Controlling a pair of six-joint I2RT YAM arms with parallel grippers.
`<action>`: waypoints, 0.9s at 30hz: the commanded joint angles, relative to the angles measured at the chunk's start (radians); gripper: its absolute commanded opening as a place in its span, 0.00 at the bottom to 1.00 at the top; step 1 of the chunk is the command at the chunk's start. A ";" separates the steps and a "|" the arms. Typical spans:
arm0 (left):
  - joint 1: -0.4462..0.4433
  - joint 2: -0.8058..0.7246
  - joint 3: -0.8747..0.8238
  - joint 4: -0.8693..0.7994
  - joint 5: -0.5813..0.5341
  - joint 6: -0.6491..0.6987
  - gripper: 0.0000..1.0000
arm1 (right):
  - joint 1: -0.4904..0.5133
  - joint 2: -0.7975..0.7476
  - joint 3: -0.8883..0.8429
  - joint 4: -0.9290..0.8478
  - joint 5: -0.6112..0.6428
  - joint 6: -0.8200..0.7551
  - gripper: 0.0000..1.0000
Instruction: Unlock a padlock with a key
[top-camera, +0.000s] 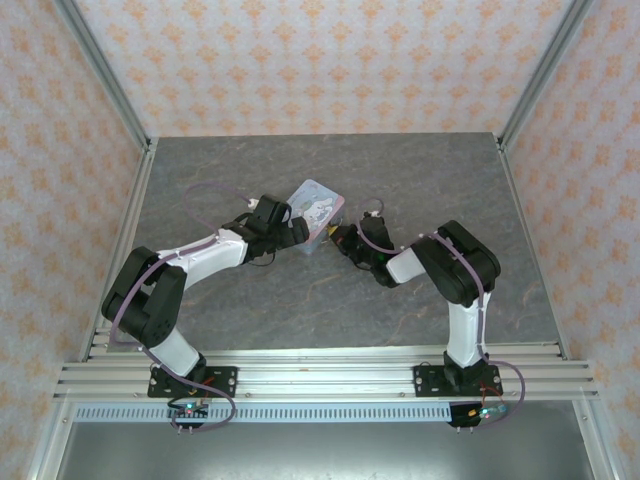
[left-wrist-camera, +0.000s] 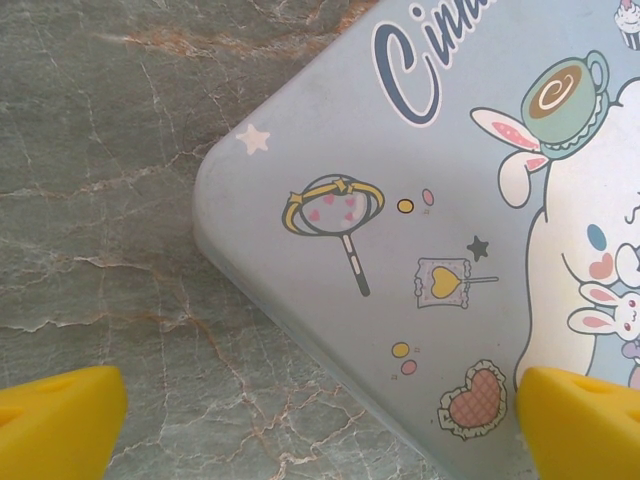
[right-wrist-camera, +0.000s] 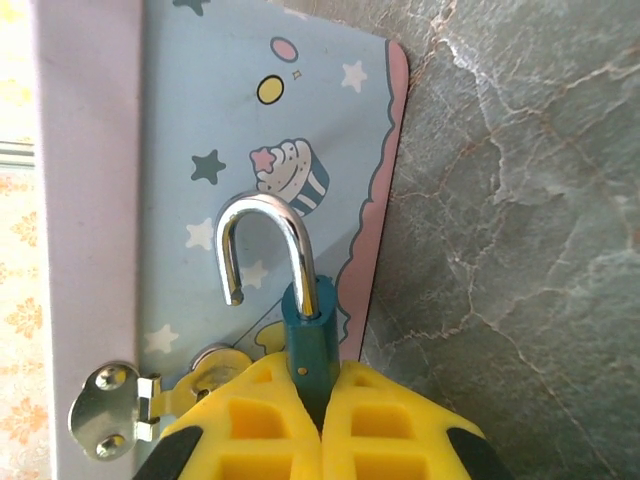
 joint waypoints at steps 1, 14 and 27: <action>-0.008 0.039 -0.038 -0.126 -0.027 0.011 1.00 | -0.017 -0.032 -0.010 0.066 0.009 0.007 0.00; -0.008 -0.022 -0.012 -0.165 -0.015 0.023 1.00 | -0.047 -0.263 -0.223 -0.083 0.005 -0.065 0.00; -0.006 -0.162 0.020 -0.243 0.009 0.030 1.00 | -0.138 -0.592 -0.433 -0.373 0.071 -0.098 0.00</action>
